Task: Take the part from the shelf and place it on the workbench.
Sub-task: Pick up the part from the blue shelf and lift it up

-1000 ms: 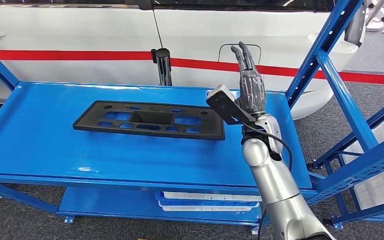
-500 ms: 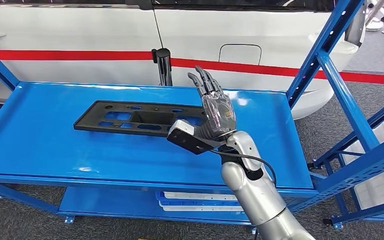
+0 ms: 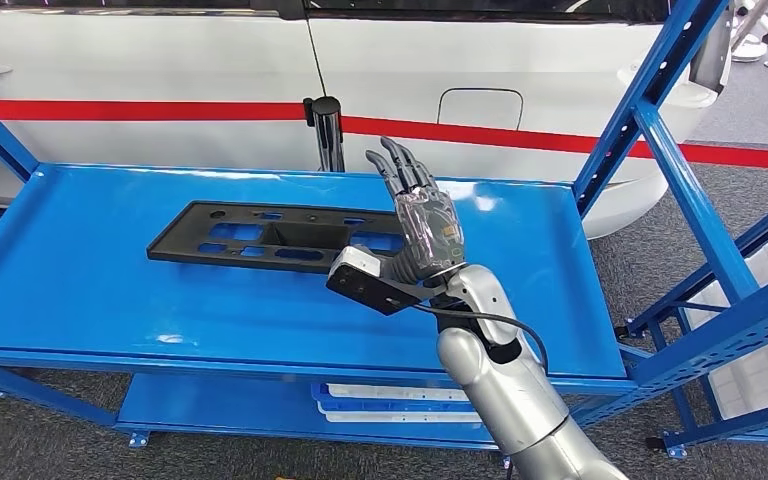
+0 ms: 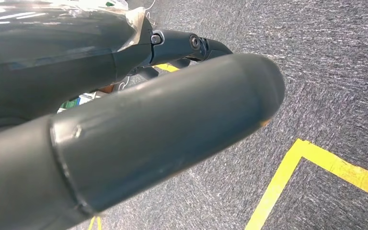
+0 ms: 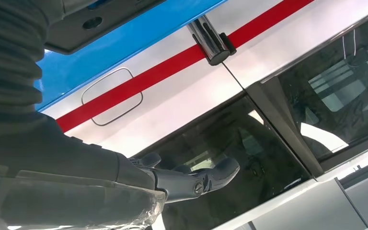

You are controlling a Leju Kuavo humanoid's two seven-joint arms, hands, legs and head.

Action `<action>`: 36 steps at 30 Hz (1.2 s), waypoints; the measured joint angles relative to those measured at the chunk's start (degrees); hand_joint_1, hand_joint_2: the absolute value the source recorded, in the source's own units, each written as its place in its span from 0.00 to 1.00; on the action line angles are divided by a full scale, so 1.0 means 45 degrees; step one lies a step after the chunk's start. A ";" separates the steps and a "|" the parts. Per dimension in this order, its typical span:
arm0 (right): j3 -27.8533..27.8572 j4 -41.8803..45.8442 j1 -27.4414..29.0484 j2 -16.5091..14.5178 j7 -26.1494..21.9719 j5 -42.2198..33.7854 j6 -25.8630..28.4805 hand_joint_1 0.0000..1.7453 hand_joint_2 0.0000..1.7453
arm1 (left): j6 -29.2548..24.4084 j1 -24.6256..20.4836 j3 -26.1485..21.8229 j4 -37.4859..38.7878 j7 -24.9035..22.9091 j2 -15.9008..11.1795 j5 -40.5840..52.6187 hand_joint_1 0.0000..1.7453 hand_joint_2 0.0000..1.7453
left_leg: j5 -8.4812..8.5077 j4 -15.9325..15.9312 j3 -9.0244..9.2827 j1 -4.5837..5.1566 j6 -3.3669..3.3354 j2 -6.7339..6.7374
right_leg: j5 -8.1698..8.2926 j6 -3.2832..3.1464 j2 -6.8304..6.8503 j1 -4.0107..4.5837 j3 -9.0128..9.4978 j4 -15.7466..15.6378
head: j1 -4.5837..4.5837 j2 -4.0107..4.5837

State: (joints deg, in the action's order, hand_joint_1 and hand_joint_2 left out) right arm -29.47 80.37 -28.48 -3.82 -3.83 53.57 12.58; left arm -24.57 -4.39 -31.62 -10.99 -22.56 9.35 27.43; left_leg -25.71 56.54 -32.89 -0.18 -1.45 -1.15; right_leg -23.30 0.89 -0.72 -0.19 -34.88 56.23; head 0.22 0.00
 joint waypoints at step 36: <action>-0.4194 -0.8994 -0.3220 -0.3470 0.1223 -0.0893 0.0645 0.00 1.00 | -0.0766 -0.0085 -0.1558 -0.0010 0.3134 0.0476 -0.1751 0.00 0.00 | -0.0030 -0.0008 0.0038 -0.0040 0.0094 0.0071 | -0.0024 -0.0056 -0.0093 0.0029 0.0024 0.0009 | 0.0010 0.0000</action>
State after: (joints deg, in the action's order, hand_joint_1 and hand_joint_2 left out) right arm -48.35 39.89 -42.97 -19.44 1.67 49.55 15.49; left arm -28.01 -4.77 -38.63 -11.04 -8.45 11.50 19.55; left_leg -25.84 56.50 -32.72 -0.36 -1.03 -0.83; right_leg -23.41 0.64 -1.14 -0.06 -34.77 56.27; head 0.26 0.00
